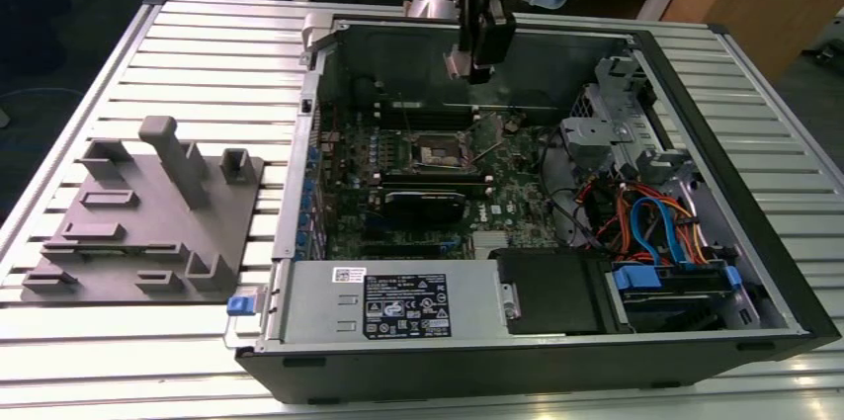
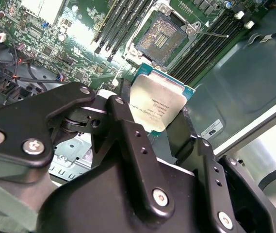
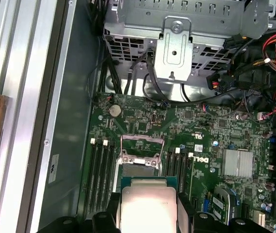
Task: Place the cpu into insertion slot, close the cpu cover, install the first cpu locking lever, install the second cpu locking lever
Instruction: 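Place the cpu into insertion slot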
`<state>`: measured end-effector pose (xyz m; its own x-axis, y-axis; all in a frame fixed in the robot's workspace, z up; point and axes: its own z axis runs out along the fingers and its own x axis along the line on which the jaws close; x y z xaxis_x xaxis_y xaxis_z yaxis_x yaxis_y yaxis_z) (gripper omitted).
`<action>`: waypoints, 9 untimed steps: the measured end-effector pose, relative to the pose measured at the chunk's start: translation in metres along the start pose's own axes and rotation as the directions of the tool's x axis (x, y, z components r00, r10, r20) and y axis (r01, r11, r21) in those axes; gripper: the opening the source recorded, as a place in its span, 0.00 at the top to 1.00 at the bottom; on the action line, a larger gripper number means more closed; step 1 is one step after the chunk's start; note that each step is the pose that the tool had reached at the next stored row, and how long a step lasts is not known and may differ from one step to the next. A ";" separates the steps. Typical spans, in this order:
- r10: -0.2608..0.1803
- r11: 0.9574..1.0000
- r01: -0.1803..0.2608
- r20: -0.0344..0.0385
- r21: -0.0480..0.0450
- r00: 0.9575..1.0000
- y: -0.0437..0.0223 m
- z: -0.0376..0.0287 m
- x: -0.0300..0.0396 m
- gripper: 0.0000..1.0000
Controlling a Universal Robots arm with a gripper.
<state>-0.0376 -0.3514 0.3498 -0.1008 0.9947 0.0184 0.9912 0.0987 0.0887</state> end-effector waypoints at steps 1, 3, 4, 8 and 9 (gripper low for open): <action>0.000 1.000 0.000 0.000 0.000 1.000 0.0000 0.0000 0.0000 0.46; 0.000 1.000 0.000 0.000 0.000 1.000 0.0000 0.0000 0.0000 0.46; 0.000 1.000 0.000 0.000 0.000 1.000 0.0000 0.0000 0.0000 0.46; 0.000 1.000 0.000 0.000 0.000 1.000 0.0000 0.0001 0.0000 0.46; 0.000 1.000 0.000 0.000 0.000 1.000 0.0000 0.0002 0.0000 0.46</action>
<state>-0.0376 -0.3514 0.3496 -0.1007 0.9947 0.0187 0.9912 0.0987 0.0888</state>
